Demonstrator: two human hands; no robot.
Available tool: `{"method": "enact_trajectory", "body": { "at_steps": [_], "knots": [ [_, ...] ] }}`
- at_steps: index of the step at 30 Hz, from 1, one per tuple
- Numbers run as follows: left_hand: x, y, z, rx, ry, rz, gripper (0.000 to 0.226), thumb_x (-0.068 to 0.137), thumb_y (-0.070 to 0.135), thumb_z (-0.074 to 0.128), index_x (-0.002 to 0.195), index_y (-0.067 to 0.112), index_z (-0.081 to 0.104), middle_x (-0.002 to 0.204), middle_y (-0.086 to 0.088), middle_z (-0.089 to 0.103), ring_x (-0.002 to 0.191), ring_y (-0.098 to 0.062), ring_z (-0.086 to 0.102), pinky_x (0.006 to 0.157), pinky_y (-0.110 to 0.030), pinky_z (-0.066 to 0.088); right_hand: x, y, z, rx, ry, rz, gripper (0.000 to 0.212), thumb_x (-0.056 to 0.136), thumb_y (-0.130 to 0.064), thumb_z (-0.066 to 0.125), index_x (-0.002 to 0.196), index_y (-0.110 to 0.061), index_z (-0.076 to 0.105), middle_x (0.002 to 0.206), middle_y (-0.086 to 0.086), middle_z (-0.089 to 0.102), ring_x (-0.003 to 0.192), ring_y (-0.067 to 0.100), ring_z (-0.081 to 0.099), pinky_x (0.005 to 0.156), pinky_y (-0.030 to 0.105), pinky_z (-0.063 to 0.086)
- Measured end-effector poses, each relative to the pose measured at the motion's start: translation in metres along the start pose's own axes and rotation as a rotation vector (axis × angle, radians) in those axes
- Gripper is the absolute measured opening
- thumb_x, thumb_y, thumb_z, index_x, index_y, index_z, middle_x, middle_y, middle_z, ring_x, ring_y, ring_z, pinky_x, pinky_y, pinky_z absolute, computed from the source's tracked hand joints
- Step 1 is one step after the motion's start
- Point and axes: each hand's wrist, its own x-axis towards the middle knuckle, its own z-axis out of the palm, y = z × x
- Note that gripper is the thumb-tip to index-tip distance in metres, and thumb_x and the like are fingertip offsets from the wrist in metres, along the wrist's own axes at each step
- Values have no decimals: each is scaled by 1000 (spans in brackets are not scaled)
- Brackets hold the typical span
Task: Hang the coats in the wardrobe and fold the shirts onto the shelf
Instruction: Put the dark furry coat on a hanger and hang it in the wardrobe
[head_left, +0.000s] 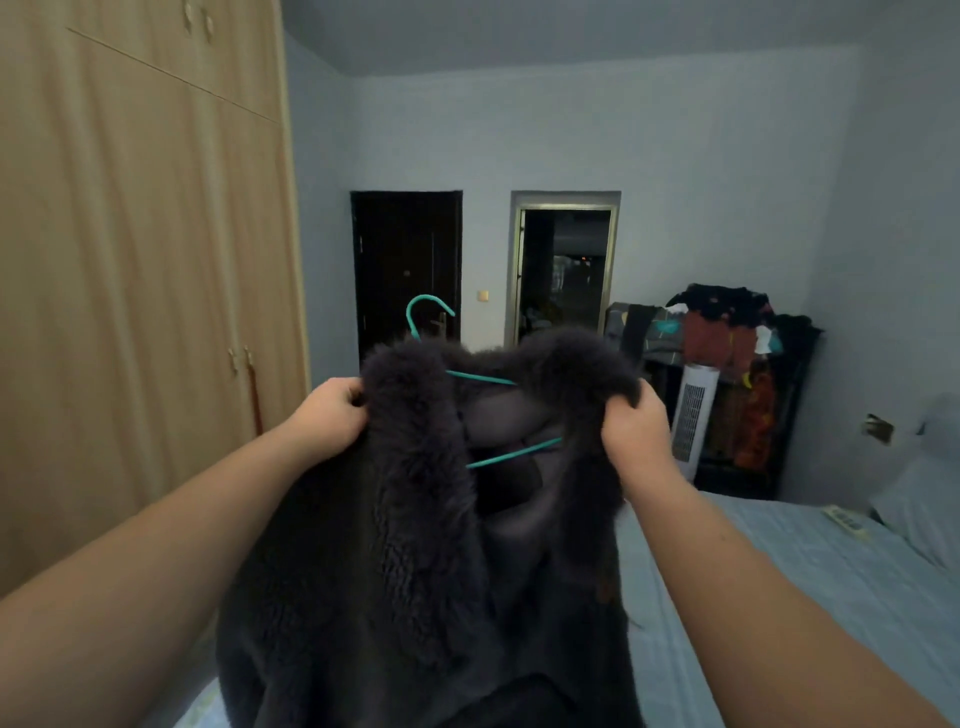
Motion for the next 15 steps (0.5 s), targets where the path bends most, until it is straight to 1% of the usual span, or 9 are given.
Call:
{"method": "enact_trajectory", "body": {
  "at_steps": [1,2,3,5,7,9,11,13,15],
  "knots": [
    [4,-1,1,52,2,-22,24,87,3,64,74,22,67,81,5,72,87,-8,64,77,-31,50,1,-2,3,60,-5,11,16,101,-19,44,103,-21,59,93,0,62,100,27,61,77,35,48],
    [6,1,1,94,7,-43,19,88,2,62,75,16,67,82,-1,70,89,-11,62,75,-29,46,0,-2,7,84,-6,-3,16,101,-19,43,103,-23,58,95,1,63,100,25,61,82,38,50],
    [7,4,2,127,14,-56,16,89,2,60,77,12,66,82,-4,68,89,-12,60,74,-27,42,-3,-2,11,87,-9,-34,17,101,-17,43,107,-24,57,99,0,63,101,23,60,85,38,49],
    [9,16,5,171,16,-64,16,91,5,58,77,12,63,80,-4,63,84,-14,58,73,-26,38,-12,1,18,16,-12,-107,22,100,-15,44,118,-24,54,103,-1,60,98,19,56,83,32,42],
    [10,30,8,186,-1,-46,19,93,10,58,74,15,61,79,-4,62,82,-17,57,74,-27,38,-22,8,24,-127,-41,-170,26,99,-19,47,123,-25,50,98,-4,59,91,20,55,80,33,40],
    [14,42,12,182,-14,-44,17,94,14,57,78,15,65,81,-4,63,83,-20,60,74,-29,41,-29,12,29,-243,-116,-217,26,97,-23,48,122,-28,47,97,-3,62,91,25,59,80,39,46],
    [17,50,16,174,-9,-41,15,94,17,57,84,12,67,83,-5,64,82,-20,60,74,-29,42,-38,13,32,-327,-188,-265,26,94,-23,49,119,-29,47,106,3,65,97,30,62,83,42,49],
    [19,55,21,173,17,-32,16,94,18,57,81,14,66,81,-4,65,81,-20,60,73,-28,42,-52,15,37,-382,-262,-309,26,91,-19,51,116,-26,47,108,8,66,98,33,62,80,38,48],
    [22,56,24,159,48,-29,19,93,17,58,75,17,63,76,-1,65,80,-21,62,72,-29,42,-68,20,42,-376,-336,-364,26,89,-15,52,113,-23,50,107,10,67,98,34,63,77,35,46]
  ]
}}
